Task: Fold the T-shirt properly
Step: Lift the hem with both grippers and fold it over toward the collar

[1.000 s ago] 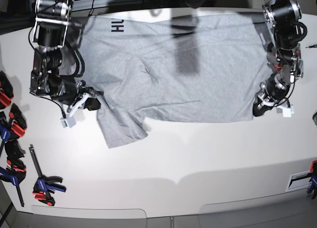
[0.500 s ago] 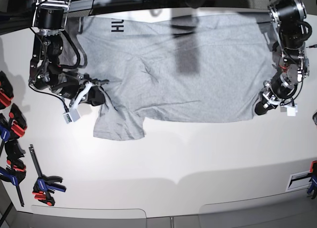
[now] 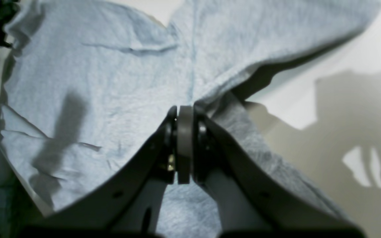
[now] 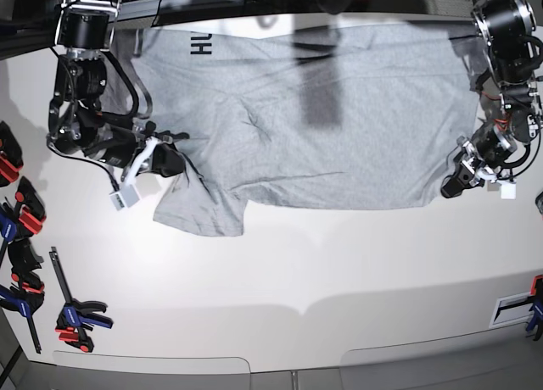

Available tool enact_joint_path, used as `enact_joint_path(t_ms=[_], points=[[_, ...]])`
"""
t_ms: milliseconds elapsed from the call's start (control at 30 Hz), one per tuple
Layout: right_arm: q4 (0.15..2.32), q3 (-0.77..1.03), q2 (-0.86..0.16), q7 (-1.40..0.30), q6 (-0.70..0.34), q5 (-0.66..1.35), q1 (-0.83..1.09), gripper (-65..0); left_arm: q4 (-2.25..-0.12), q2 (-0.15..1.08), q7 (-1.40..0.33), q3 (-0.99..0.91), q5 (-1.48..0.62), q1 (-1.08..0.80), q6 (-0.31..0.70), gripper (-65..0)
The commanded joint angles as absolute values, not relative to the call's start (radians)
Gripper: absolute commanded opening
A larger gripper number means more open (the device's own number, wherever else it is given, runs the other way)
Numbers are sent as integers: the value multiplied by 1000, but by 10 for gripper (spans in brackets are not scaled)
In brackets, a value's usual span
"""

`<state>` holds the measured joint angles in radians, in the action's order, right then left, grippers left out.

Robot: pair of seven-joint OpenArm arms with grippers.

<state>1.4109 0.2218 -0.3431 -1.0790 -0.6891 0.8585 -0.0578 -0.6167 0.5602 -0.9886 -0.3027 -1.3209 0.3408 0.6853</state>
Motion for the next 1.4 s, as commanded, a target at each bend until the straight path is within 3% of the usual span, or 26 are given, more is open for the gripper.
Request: enact_joint_path(t_ms=[0,200,467,767,967,1367], points=[[1452,248,-358,-1064,-698,879,-60,-650,-630,591,-981,-308,-1359,365,698,-650],[1549,420,-358,-1098,-698,902,36,-650,-630,630,-1042,-308,-1433,344,698,-650],[1556,612,-358,-1286,-698,1189,137,-650,-641,654,-1085,-351,-1484,249,698,-650],[1556,786,-358,-1396,-698,1370,203,-650,-860,654,-1111,-522,-1484,52,698,-650],[1556,804,-357,-1396,-698,1369,239,-650,-982,651,-1107,-537,-1431,-35,698,-650],[1555,805,-356,-1396,-698,1343,306,-650,-984,646,-1118,-537,-1334,-104,698,-650]])
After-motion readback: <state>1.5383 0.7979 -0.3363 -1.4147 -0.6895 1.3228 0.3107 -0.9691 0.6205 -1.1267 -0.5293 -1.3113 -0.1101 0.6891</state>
